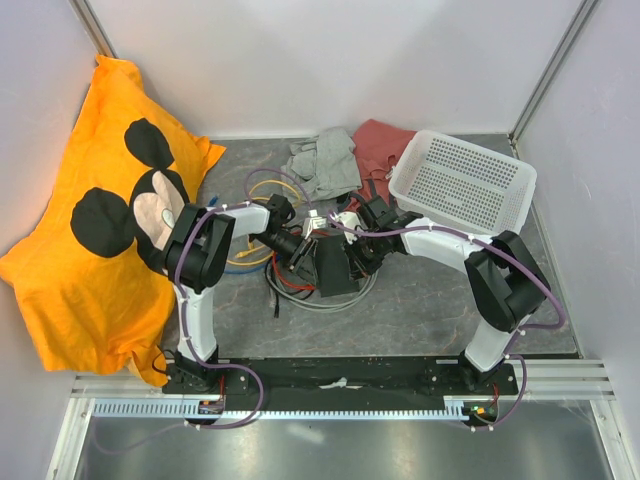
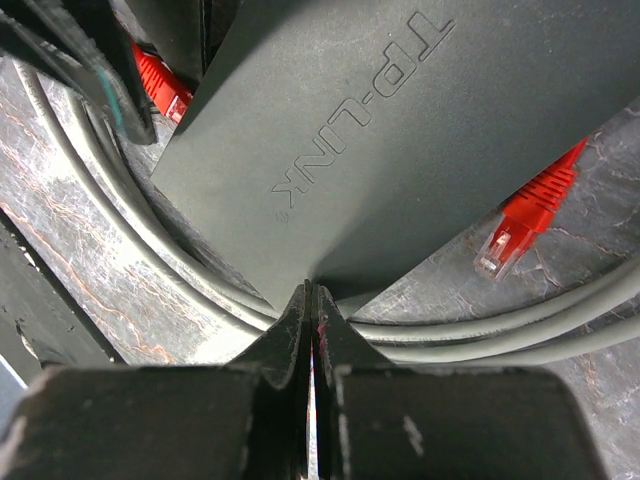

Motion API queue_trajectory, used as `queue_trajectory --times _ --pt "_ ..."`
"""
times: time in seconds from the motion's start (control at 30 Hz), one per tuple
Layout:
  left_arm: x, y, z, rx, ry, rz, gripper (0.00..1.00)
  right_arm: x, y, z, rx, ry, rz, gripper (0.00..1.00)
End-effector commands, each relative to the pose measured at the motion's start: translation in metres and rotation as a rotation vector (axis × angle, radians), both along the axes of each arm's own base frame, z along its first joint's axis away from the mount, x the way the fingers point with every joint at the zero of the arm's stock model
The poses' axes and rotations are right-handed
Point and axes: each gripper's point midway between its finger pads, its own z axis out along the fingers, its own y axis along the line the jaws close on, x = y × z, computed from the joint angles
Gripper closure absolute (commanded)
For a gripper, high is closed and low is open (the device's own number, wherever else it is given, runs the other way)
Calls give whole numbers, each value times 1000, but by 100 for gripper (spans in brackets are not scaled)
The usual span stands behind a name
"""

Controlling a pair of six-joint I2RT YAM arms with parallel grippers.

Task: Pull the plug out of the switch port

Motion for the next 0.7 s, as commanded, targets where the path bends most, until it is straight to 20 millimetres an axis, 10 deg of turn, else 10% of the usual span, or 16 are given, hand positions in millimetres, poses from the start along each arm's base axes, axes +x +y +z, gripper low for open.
queue_trajectory --times 0.0,0.67 --pt "3 -3 -2 -11 -21 -32 58 3 1 -9 -19 -7 13 100" --pt "12 -8 -19 149 100 104 98 2 2 -11 -35 -18 14 100"
